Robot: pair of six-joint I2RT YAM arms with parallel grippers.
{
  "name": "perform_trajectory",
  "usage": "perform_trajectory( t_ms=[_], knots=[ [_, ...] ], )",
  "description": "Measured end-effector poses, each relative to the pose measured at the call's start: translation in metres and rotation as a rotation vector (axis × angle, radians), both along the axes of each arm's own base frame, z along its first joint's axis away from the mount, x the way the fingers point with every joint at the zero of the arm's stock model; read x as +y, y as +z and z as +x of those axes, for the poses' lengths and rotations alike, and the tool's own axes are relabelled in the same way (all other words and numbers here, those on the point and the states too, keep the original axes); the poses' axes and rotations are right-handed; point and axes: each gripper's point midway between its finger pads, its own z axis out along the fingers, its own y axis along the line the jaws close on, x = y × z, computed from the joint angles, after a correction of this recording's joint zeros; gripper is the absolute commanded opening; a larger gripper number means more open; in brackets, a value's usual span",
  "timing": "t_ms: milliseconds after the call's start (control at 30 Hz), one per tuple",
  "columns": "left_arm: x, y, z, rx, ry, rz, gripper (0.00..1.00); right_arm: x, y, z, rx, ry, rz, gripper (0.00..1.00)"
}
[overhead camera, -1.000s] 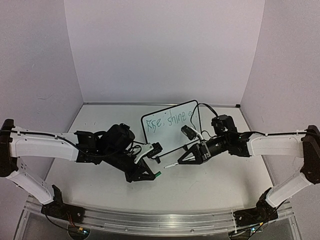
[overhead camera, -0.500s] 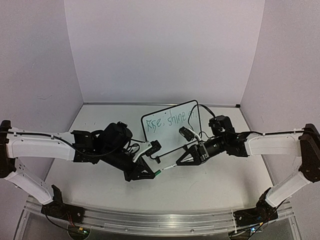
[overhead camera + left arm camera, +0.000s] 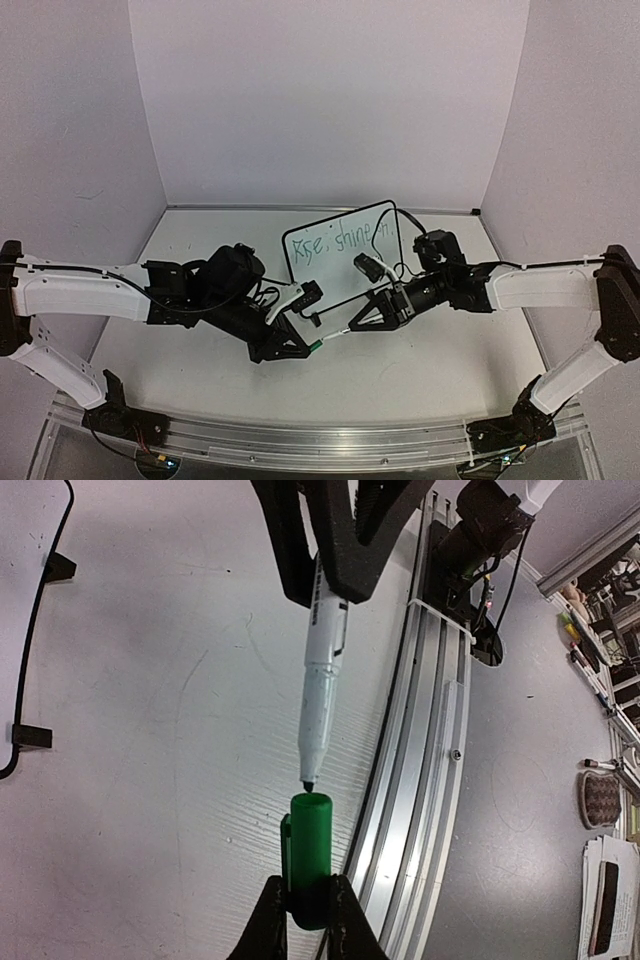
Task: Write a sentence on the whiteboard
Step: Insert the whiteboard marker without the cap into the pen cap.
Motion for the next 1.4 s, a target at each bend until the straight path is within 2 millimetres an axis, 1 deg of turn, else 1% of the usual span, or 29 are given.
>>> perform_trajectory(
  t_ms=[367, 667, 933, 1167, 1267, 1400],
  knots=[
    [0.000, 0.000, 0.000, 0.000, 0.000, 0.000, 0.00, 0.002, -0.004, -0.002, 0.011, 0.011, -0.007, 0.00],
    [0.001, -0.001, -0.003, 0.007, -0.016, 0.004, 0.00, 0.009, -0.006, -0.004, 0.019, 0.038, -0.016, 0.00],
    [0.000, 0.001, -0.007, 0.022, -0.039, 0.005, 0.00, 0.018, -0.006, -0.012, 0.006, 0.084, -0.033, 0.00],
    [-0.001, 0.000, -0.013, 0.051, -0.065, 0.007, 0.00, 0.020, -0.009, -0.019, 0.005, 0.111, -0.041, 0.00],
    [-0.003, -0.004, -0.016, 0.071, -0.081, 0.012, 0.00, 0.021, -0.012, -0.022, 0.015, 0.120, -0.052, 0.00],
    [-0.006, -0.003, -0.018, 0.091, -0.098, 0.011, 0.00, 0.021, -0.014, -0.026, 0.023, 0.136, -0.056, 0.00]
  ],
)
